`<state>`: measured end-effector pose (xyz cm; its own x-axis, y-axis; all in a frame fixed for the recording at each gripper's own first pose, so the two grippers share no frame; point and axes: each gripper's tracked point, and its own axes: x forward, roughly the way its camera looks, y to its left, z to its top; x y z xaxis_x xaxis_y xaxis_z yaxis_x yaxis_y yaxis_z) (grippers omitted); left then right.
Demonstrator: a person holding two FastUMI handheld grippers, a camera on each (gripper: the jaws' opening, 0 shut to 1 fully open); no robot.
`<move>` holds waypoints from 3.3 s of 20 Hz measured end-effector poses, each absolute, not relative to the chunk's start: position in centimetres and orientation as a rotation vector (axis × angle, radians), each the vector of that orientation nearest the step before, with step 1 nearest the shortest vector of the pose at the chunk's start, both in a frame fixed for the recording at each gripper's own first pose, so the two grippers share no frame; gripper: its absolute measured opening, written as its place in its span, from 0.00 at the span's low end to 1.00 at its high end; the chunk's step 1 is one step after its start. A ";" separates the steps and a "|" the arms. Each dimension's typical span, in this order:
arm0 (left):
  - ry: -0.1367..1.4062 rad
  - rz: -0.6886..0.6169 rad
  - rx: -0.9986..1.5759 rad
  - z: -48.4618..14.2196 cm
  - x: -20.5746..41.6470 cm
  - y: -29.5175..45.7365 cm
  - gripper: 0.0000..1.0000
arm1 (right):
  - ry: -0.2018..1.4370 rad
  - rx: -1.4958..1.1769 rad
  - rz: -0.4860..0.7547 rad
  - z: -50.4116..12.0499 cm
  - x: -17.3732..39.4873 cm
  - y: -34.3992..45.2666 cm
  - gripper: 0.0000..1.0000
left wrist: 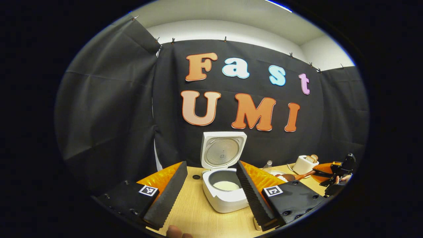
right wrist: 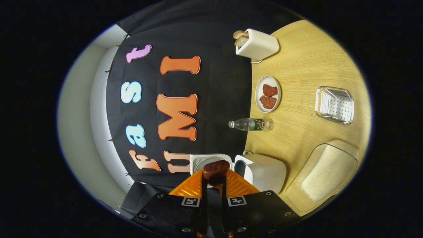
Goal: Close the left gripper, press the button to open the rice cooker; take a wooden spoon from the chopstick holder with the right hand, scoop a spoonful of rice and pour it into the rice cooker, then put the wooden spoon back into the chopstick holder.
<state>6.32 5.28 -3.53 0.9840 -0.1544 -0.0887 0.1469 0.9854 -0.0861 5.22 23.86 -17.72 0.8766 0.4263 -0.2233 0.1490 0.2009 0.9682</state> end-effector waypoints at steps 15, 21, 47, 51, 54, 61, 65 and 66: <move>0.147 -0.162 -0.065 -5.7 10.4 7.2 1.00 | 0.549 1.150 0.201 -19.8 16.4 35.9 0.16; 0.146 -0.142 -0.069 -6.0 10.9 8.6 1.00 | 0.519 1.003 0.205 -18.9 18.2 37.9 0.16; 0.118 -0.099 -0.098 -5.6 9.9 10.5 1.00 | 0.380 0.562 0.298 -14.3 18.7 40.9 0.16; 0.120 -0.095 -0.092 -5.7 9.9 10.7 1.00 | 0.354 0.493 0.318 -13.4 18.6 41.8 0.16; 0.117 -0.094 -0.089 -5.7 10.0 10.8 1.00 | 0.335 0.441 0.334 -12.9 18.6 42.5 0.16; 0.113 -0.097 -0.093 -5.6 10.1 10.8 1.00 | 0.288 0.299 0.380 -11.9 18.2 44.1 0.16; 0.115 -0.097 -0.097 -5.7 10.2 10.7 1.00 | 0.268 0.209 0.404 -11.6 18.0 44.9 0.16; 0.114 -0.096 -0.096 -5.8 10.1 10.8 1.00 | 0.269 0.195 0.411 -11.6 17.8 45.1 0.16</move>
<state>10.12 10.79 -5.84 0.9890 -0.1005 -0.1089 0.0896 0.9908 -0.1010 17.82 45.14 -11.58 0.8819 0.4180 -0.2179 -0.3666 0.8988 0.2403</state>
